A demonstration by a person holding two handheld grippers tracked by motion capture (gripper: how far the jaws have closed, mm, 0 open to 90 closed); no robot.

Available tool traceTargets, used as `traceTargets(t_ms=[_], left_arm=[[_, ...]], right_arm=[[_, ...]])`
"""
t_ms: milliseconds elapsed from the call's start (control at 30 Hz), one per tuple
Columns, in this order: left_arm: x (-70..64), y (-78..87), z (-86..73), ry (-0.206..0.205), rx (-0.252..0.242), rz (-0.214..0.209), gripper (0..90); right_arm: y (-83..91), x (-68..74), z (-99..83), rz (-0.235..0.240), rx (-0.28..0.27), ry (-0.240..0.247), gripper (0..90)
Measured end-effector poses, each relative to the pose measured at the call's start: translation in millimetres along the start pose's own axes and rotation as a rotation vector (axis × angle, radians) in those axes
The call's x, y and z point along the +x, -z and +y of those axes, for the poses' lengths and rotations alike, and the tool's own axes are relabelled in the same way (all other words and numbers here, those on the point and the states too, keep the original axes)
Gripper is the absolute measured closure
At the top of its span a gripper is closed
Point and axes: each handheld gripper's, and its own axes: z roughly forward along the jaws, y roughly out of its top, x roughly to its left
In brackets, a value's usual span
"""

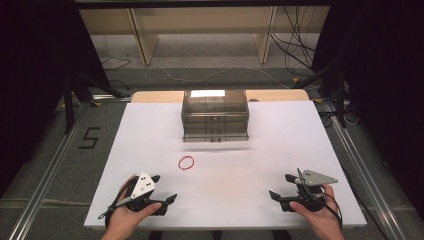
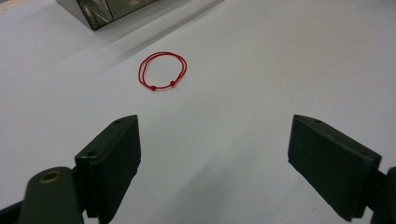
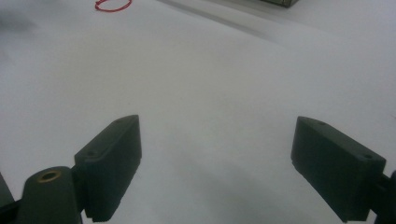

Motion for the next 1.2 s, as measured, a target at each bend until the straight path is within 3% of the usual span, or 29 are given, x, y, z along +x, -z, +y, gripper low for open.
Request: traceTargets(t_ms=[633,1200], left_arm=[[-1.6,-0.8,0.1,-0.002,-0.002,0.0,16.7],[-3.6,-2.4,0.3,-0.005,-0.002,-0.004,16.7]], right_arm=[[-3.4,5.3,3.8,0.02,-0.008,0.0,17.5],[-24.4,27.3,27.0,0.075,-0.023,0.055,23.4]])
